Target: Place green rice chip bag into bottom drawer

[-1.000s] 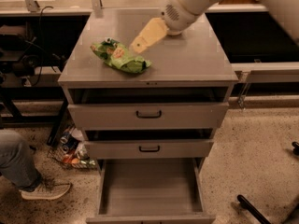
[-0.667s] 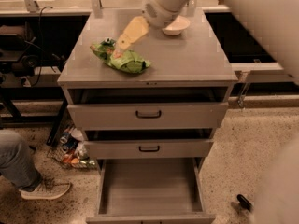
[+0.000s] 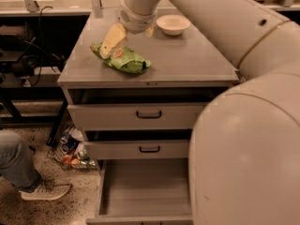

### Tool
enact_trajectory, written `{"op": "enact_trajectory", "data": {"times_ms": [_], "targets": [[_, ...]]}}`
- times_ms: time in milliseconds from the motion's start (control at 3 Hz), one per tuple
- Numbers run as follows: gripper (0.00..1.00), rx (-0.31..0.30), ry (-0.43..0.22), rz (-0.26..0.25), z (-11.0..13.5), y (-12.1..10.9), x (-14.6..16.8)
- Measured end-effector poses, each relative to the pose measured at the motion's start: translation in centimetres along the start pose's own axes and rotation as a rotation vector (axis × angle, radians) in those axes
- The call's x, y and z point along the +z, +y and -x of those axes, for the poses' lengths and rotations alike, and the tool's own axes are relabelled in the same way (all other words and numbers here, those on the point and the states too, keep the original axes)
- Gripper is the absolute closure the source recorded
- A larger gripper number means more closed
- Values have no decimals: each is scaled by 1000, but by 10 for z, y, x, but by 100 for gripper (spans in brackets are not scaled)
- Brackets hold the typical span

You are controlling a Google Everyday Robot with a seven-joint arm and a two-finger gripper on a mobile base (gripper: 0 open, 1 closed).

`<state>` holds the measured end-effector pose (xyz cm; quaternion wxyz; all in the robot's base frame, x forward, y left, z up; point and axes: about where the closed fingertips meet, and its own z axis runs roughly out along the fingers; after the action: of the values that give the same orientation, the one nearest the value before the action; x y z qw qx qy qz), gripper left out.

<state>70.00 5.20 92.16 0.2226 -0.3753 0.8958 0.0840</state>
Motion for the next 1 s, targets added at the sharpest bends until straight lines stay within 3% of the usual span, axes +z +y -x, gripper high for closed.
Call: {"op": "enact_trajectory", "data": {"times_ms": [333,1000], "targets": [[0,12,73,-23,7,3,23],[0,30,143,-50,17,-4,52]]}}
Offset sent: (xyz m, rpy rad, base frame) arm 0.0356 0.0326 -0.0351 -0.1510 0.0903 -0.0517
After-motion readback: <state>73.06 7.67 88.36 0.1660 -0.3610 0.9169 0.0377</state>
